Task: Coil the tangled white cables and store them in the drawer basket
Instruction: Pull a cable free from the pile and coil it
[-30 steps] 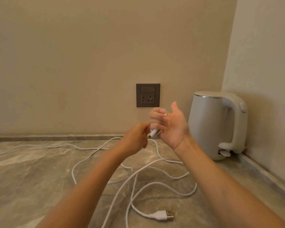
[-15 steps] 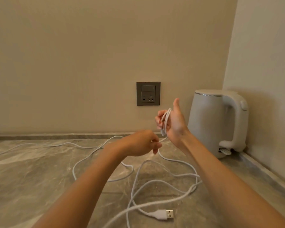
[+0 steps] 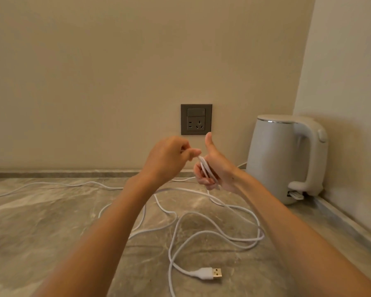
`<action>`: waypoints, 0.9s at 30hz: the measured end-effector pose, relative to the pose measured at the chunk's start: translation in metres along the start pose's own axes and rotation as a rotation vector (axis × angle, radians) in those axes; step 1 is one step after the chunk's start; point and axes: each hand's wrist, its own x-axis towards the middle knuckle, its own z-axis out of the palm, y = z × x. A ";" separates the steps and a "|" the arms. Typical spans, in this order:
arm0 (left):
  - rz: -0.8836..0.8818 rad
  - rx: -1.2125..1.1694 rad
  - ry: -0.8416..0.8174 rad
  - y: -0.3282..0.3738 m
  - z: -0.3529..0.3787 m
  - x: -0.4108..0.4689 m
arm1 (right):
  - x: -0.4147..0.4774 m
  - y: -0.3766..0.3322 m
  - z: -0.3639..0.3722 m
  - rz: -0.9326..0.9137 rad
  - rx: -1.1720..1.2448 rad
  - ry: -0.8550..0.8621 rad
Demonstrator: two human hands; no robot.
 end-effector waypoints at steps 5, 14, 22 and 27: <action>-0.020 0.000 0.179 -0.007 0.002 0.001 | -0.003 -0.004 0.002 -0.016 0.216 -0.234; -0.080 -0.121 -0.043 -0.016 0.026 -0.002 | 0.003 -0.007 0.003 -0.175 1.048 -0.749; -0.200 -0.073 -0.490 -0.003 0.036 -0.007 | -0.006 -0.011 0.002 -0.214 1.337 -0.291; -0.215 0.044 -0.733 0.005 0.039 -0.014 | -0.008 -0.015 -0.008 -0.313 1.279 0.245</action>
